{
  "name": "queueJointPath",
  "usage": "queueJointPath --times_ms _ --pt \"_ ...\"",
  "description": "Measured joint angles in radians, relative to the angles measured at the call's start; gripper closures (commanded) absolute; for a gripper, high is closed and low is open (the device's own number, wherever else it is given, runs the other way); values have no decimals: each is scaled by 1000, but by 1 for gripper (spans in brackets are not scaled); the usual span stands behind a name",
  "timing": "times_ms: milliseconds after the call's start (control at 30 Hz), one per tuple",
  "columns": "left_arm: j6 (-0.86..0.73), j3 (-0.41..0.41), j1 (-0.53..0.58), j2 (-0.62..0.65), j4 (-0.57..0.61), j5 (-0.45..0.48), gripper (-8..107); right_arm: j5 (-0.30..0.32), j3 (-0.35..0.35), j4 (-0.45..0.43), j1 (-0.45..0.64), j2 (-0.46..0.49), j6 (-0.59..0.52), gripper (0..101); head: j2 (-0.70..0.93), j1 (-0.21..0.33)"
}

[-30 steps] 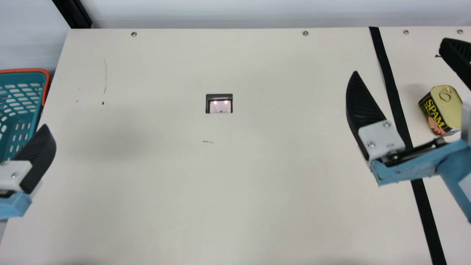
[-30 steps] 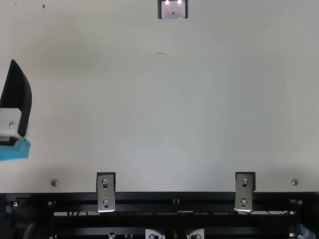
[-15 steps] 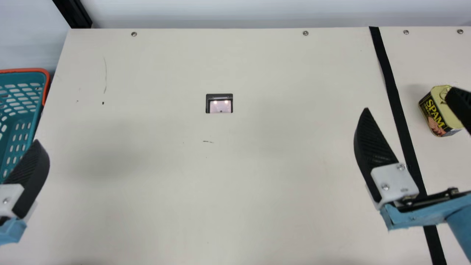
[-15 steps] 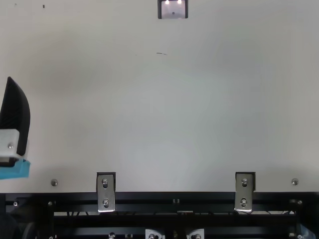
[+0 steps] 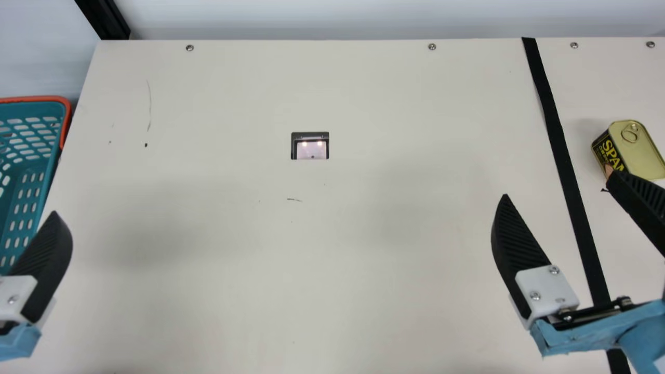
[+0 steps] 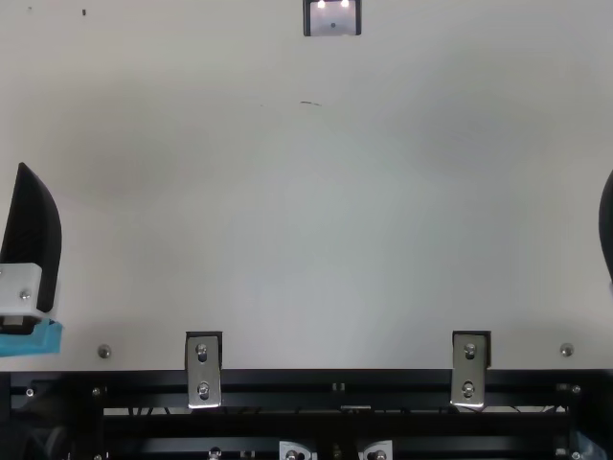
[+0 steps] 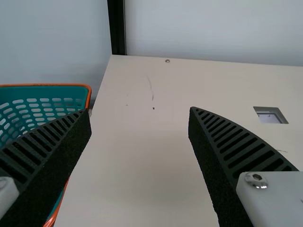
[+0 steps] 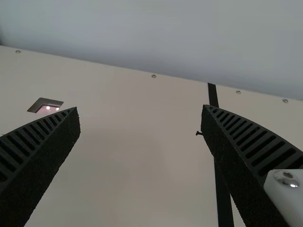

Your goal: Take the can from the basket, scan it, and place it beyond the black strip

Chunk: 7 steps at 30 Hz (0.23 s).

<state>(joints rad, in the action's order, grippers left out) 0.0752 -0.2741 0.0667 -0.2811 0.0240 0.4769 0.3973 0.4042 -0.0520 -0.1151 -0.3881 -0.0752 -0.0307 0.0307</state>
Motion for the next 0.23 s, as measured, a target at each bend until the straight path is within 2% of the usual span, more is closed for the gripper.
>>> queueJointPath --times_ms 233 --pt "0 0 0 0 0 0 9 0 0 0 0 0 0 0 0 0"
